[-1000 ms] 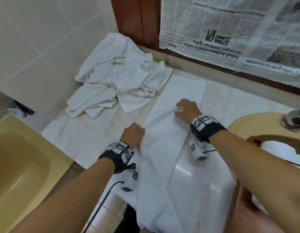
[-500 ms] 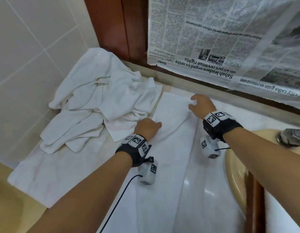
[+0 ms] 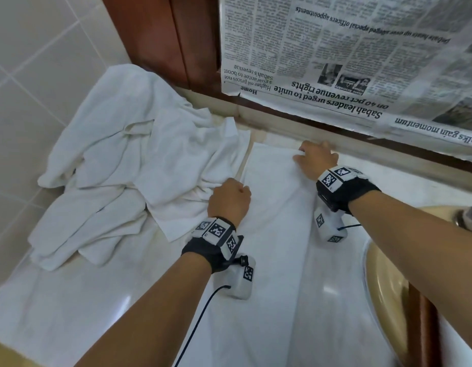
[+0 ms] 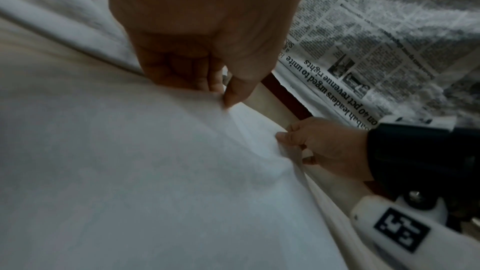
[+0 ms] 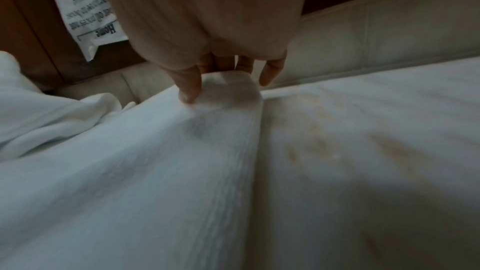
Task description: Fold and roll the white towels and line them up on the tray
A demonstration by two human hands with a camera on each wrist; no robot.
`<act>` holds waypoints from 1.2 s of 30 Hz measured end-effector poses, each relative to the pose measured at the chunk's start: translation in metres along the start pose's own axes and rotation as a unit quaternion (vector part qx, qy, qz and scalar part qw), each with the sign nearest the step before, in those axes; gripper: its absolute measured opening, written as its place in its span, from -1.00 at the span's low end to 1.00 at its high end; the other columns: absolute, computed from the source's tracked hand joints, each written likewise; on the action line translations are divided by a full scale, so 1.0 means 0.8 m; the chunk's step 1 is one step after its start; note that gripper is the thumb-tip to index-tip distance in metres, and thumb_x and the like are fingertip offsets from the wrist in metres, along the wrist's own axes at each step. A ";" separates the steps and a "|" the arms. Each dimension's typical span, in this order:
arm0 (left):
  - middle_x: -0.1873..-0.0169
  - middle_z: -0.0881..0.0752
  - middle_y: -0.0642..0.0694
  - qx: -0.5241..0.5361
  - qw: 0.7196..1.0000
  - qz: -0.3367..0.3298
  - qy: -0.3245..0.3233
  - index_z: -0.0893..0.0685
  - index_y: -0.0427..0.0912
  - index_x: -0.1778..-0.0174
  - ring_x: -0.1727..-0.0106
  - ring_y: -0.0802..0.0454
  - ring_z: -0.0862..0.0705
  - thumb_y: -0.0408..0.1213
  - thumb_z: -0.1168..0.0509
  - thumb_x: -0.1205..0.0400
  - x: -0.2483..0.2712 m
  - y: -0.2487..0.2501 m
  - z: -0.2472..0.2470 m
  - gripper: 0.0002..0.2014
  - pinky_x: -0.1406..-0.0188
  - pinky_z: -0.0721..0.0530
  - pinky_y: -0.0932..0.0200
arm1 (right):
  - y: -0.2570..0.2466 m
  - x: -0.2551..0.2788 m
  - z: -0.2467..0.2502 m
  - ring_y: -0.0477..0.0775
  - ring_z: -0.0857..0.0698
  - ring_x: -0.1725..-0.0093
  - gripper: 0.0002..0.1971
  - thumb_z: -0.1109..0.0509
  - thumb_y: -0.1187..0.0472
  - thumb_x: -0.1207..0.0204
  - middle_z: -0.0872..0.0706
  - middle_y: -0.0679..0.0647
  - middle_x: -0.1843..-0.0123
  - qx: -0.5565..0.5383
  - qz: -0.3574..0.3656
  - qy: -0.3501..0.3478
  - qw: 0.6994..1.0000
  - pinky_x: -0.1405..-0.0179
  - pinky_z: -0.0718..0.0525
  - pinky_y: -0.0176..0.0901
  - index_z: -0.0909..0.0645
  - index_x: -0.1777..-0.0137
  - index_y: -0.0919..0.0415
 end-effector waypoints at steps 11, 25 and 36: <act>0.01 -0.74 -0.22 -0.061 0.997 0.013 0.038 -0.49 -0.29 -0.24 -0.04 -0.21 -0.70 -0.18 -0.12 -0.73 -0.016 0.000 -0.011 -0.72 0.07 -0.61 0.00 | -0.017 -0.008 -0.009 0.23 -0.35 -0.46 -0.69 -0.14 0.16 -0.69 -0.59 0.16 -0.33 0.065 -0.020 0.017 0.998 -0.32 -0.30 0.17 -0.40 -0.39 0.20; -0.01 -0.71 -0.10 0.060 0.998 0.020 0.004 -0.49 -0.13 -0.36 -0.19 -0.10 -0.65 -0.14 -0.32 -0.63 0.065 -0.047 0.009 -0.61 -0.06 -0.50 0.18 | -0.046 0.133 -0.050 0.15 -0.19 -0.63 -0.45 -0.27 -0.05 -0.63 -0.23 0.11 -0.66 -0.013 0.129 -0.084 0.988 -0.57 -0.26 0.11 -0.34 -0.57 0.12; -0.19 -0.62 -0.11 0.020 0.994 0.087 -0.056 -0.46 -0.10 -0.42 -0.21 -0.09 -0.61 -0.04 -0.33 -0.59 0.185 -0.105 0.008 -0.50 -0.19 -0.57 0.12 | 0.004 0.211 -0.098 0.11 0.19 -0.71 -0.29 -0.18 -0.11 -0.68 0.22 0.03 -0.74 0.031 0.159 -0.121 0.979 -0.62 -0.06 0.06 0.04 -0.71 0.06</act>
Point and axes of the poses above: each hand's wrist, its own x-axis away from the middle knuckle, its own z-axis out of the back of the hand, y = z × x, the point moved 4 cm from there along -x, towards the middle knuckle
